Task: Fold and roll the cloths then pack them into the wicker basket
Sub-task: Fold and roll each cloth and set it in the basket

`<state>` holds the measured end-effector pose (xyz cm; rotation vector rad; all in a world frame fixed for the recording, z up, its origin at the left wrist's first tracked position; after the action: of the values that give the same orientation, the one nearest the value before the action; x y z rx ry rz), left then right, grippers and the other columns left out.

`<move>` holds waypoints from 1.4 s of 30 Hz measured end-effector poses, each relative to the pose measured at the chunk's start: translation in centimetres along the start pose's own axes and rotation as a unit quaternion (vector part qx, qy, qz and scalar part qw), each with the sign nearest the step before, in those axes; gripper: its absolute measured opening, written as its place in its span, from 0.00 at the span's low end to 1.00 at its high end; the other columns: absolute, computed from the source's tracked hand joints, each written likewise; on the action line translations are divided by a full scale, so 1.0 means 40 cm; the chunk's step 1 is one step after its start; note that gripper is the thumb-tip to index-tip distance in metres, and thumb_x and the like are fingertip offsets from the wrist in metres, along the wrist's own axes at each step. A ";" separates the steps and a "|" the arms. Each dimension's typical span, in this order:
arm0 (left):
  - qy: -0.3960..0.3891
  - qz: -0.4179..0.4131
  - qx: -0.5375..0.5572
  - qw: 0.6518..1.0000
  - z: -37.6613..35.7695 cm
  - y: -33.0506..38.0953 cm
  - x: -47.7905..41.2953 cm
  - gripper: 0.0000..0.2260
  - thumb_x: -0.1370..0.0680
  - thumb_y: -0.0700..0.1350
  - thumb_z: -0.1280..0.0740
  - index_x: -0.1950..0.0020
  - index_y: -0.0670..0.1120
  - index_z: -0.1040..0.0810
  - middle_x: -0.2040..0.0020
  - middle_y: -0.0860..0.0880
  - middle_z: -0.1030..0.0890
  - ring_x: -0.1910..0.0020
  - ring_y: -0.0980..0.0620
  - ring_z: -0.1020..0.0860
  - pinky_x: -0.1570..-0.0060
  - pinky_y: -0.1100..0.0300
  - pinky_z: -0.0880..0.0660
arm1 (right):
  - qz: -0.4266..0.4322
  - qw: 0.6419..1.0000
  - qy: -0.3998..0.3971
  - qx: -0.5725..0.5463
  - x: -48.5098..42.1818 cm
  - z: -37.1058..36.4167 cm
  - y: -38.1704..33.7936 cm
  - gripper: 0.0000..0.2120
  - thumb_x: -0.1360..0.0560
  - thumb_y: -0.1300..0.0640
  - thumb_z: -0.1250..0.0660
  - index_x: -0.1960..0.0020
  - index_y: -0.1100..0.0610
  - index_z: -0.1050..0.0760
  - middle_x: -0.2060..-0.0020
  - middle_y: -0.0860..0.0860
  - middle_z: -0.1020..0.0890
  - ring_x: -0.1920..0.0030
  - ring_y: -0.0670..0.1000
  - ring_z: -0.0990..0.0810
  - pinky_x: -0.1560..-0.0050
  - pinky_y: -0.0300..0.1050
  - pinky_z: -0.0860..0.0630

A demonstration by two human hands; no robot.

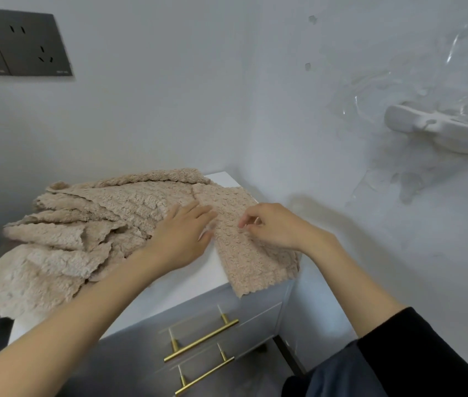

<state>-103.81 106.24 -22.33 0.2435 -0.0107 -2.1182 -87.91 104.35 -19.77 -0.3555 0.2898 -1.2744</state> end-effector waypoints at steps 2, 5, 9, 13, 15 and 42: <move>-0.013 -0.033 0.021 0.999 0.000 0.025 0.033 0.22 0.18 0.49 0.45 0.23 0.54 0.42 0.23 0.56 0.42 0.23 0.54 0.50 0.26 0.52 0.57 | 0.010 0.999 -0.037 0.030 0.041 -0.002 -0.024 0.13 0.24 0.62 0.40 0.44 0.53 0.22 0.48 0.50 0.23 0.46 0.50 0.24 0.49 0.39 0.30; -0.029 -0.087 0.057 0.994 -0.013 0.070 0.069 0.26 0.21 0.49 0.41 0.24 0.55 0.42 0.23 0.57 0.43 0.23 0.56 0.51 0.26 0.54 0.56 | -0.001 0.991 -0.102 0.087 0.109 -0.029 -0.029 0.16 0.25 0.62 0.39 0.39 0.52 0.27 0.42 0.52 0.28 0.42 0.51 0.28 0.41 0.43 0.31; -0.045 -0.136 0.045 0.989 -0.054 0.118 0.103 0.33 0.26 0.54 0.35 0.23 0.54 0.43 0.23 0.57 0.45 0.23 0.56 0.52 0.25 0.54 0.53 | -0.025 0.984 -0.107 0.140 0.177 -0.073 -0.007 0.19 0.26 0.62 0.38 0.37 0.52 0.34 0.41 0.51 0.32 0.41 0.52 0.33 0.46 0.46 0.30; 0.050 -0.168 0.024 0.984 -0.056 0.145 0.130 0.28 0.29 0.49 0.29 0.31 0.48 0.30 0.30 0.51 0.30 0.32 0.50 0.32 0.35 0.59 0.36 | -0.008 0.986 -0.021 0.168 0.187 -0.093 -0.003 0.18 0.29 0.63 0.36 0.42 0.54 0.37 0.45 0.52 0.33 0.45 0.52 0.34 0.56 0.44 0.34; 0.101 -0.168 0.033 0.980 -0.039 0.151 0.140 0.21 0.32 0.44 0.27 0.40 0.46 0.26 0.39 0.50 0.24 0.42 0.49 0.24 0.46 0.59 0.28 | 0.015 0.980 0.015 0.199 0.183 -0.103 -0.001 0.18 0.31 0.64 0.36 0.45 0.55 0.38 0.47 0.52 0.34 0.49 0.52 0.37 0.58 0.43 0.38; 0.100 0.178 0.294 0.934 -0.071 0.053 0.120 0.12 0.26 0.57 0.33 0.68 0.57 0.23 0.51 0.51 0.23 0.43 0.46 0.33 0.50 0.56 0.37 | -0.118 0.947 0.148 -0.259 0.143 -0.046 0.167 0.06 0.27 0.49 0.29 0.56 0.51 0.18 0.68 0.45 0.19 0.65 0.42 0.25 0.62 0.35 0.32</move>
<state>-103.98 101.34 -25.69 0.7530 -0.5358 -1.6724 -81.27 100.36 -24.32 -0.6621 0.8694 -1.4799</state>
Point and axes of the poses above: each hand's wrist, its own x-axis away from the middle knuckle, its own z-axis out of the back of the hand, y = z × x, the point moved 6 cm from there along -x, towards the middle knuckle
